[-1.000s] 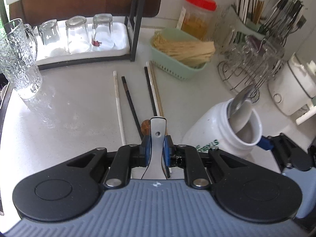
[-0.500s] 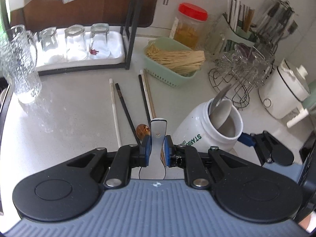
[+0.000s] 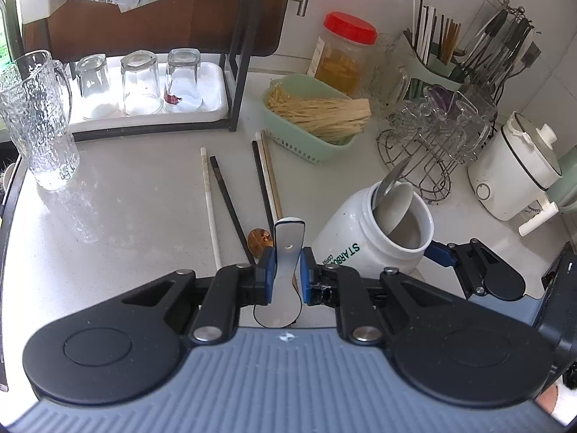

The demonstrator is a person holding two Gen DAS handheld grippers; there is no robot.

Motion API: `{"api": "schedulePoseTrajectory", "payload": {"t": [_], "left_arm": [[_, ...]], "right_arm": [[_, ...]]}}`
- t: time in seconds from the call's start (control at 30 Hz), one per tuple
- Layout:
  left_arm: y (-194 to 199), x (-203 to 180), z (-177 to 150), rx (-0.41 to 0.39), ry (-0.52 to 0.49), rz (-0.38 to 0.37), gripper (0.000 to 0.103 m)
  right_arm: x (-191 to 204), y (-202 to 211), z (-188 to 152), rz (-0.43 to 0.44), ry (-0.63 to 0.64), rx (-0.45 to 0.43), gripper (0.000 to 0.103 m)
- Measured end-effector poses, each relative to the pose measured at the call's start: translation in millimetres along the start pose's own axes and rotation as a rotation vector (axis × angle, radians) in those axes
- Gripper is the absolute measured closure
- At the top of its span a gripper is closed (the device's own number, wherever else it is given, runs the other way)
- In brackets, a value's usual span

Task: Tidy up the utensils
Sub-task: 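Lift the white spoon with the left gripper and carry it over the mug, then lower the white spoon into the mug and open the left gripper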

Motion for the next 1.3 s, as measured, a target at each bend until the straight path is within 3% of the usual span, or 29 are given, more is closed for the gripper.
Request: {"api": "schedulePoseTrajectory", "payload": {"t": [0.47, 0.9, 1.3], "left_arm": [[42, -19, 25, -0.035, -0.033, -0.040, 0.086], [93, -62, 67, -0.128, -0.086, -0.112, 0.086], [66, -111, 80, -0.121, -0.208, -0.105, 0.086]], "right_arm": [[0, 0, 1, 0.002, 0.008, 0.001, 0.017], [1, 0, 1, 0.003, 0.003, 0.000, 0.017], [0, 0, 0, 0.013, -0.001, -0.005, 0.018]]}}
Point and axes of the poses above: each gripper's, at about its wrist camera, not at the fingertips, and y roughly against the way its jaws point, x to its left, z to its top, the point moved 3 cm from there along -y, roughly the way its jaws point, and after that the axes turned 4 degrees about z, right-handed, at the moved point
